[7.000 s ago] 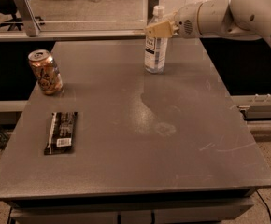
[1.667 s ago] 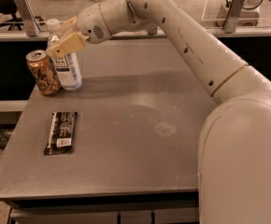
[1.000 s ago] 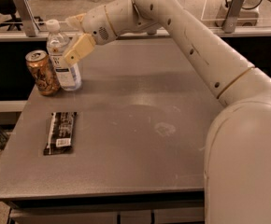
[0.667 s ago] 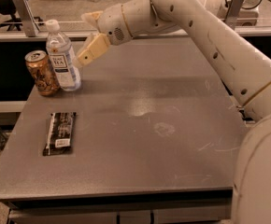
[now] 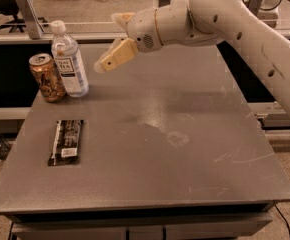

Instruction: Move blue plastic bottle near orange can

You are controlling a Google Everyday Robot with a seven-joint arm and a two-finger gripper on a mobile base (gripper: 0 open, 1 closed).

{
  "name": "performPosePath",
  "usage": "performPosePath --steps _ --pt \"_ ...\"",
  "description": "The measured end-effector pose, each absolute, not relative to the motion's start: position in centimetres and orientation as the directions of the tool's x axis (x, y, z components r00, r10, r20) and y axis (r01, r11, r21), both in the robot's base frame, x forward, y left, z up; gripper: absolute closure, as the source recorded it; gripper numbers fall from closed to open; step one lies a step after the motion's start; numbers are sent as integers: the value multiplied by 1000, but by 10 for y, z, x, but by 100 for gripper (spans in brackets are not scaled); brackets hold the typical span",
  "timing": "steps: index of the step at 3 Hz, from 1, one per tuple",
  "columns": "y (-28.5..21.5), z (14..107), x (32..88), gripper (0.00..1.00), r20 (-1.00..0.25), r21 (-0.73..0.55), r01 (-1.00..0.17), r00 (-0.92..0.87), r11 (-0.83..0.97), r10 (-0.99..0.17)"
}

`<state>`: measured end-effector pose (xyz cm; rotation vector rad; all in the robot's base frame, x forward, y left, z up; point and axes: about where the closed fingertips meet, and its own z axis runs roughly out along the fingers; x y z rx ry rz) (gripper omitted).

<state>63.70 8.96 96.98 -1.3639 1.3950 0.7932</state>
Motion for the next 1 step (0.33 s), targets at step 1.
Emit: performPosePath --steps 1 --pt "90 970 637 0 -938 -180 -972 123 152 -324"
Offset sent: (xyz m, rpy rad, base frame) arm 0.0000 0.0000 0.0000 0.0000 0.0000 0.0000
